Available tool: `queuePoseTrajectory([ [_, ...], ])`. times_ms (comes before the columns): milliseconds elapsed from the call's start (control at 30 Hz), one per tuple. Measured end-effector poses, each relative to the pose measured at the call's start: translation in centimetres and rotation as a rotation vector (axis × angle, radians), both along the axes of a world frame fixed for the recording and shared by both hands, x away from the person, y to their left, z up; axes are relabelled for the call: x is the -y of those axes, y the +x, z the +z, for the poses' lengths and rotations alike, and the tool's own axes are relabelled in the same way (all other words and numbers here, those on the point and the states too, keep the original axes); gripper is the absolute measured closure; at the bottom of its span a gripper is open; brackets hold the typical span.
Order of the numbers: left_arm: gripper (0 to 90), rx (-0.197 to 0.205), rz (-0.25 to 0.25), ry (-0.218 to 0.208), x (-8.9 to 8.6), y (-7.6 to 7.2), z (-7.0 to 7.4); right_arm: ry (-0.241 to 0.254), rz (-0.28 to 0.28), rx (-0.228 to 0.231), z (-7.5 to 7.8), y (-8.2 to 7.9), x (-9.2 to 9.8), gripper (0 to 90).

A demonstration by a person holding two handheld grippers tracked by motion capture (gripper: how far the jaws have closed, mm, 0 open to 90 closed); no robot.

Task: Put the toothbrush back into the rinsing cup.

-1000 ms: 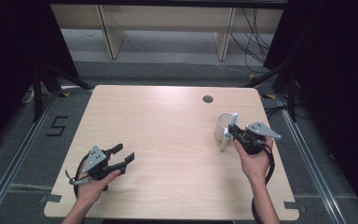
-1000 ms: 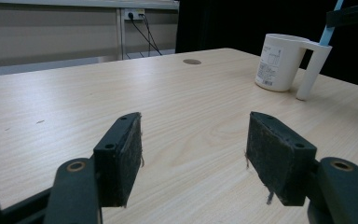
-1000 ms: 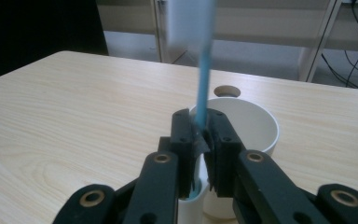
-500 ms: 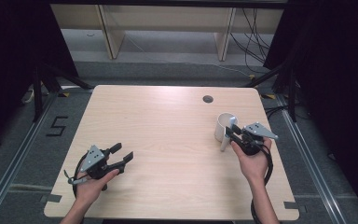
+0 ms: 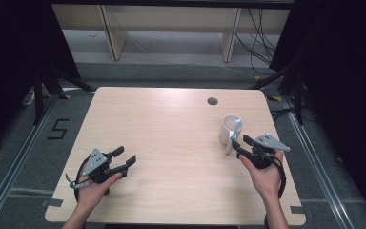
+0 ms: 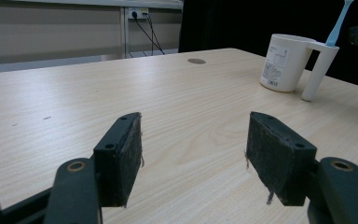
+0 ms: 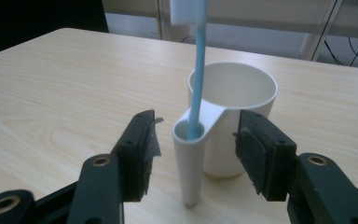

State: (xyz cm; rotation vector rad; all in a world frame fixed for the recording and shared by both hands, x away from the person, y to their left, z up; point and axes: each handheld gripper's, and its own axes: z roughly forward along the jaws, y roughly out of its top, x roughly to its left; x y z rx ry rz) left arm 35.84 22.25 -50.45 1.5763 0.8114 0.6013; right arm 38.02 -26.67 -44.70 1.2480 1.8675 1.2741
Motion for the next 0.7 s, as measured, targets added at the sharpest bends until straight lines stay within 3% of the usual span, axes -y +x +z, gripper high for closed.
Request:
queuePoseTrajectory([
  [100, 35.2, 0.003, 0.0, -0.028, 0.0, 0.1, -0.1, 0.01, -0.017, -0.015, -0.4, -0.8, 0.3, 47.5],
  [133, 35.2, 0.013, -0.002, -0.012, -0.1, 0.2, 0.0, -0.012, -0.018, -0.002, -0.4, -0.9, 0.7, 47.3],
  [167, 35.2, -0.002, 0.01, -0.005, -0.2, 0.0, 0.1, 0.014, -0.018, -0.02, -0.5, -1.2, 0.7, 47.3],
  [200, 35.2, 0.0, 0.01, -0.003, -0.3, 0.0, 0.1, 0.008, -0.021, -0.014, -0.8, -1.4, 1.0, 47.2],
  [300, 35.2, -0.008, 0.019, -0.01, -0.5, 0.0, 0.1, 0.011, -0.037, -0.022, -1.2, -1.9, 1.7, 47.2],
  [333, 35.2, 0.013, 0.013, -0.006, -0.5, 0.1, 0.0, 0.001, -0.046, -0.012, -1.4, -2.0, 2.1, 47.2],
  [467, 35.3, 0.018, 0.011, -0.023, -0.6, 0.3, -0.1, 0.045, -0.085, -0.041, -2.2, -2.8, 2.9, 47.5],
  [567, 35.3, 0.021, 0.012, -0.017, -0.7, 0.4, -0.1, 0.02, -0.107, -0.017, -2.8, -3.1, 3.8, 47.7],
  [700, 35.3, 0.021, 0.012, -0.019, -0.7, 0.4, -0.1, 0.042, -0.139, -0.04, -3.6, -3.8, 4.5, 47.9],
])
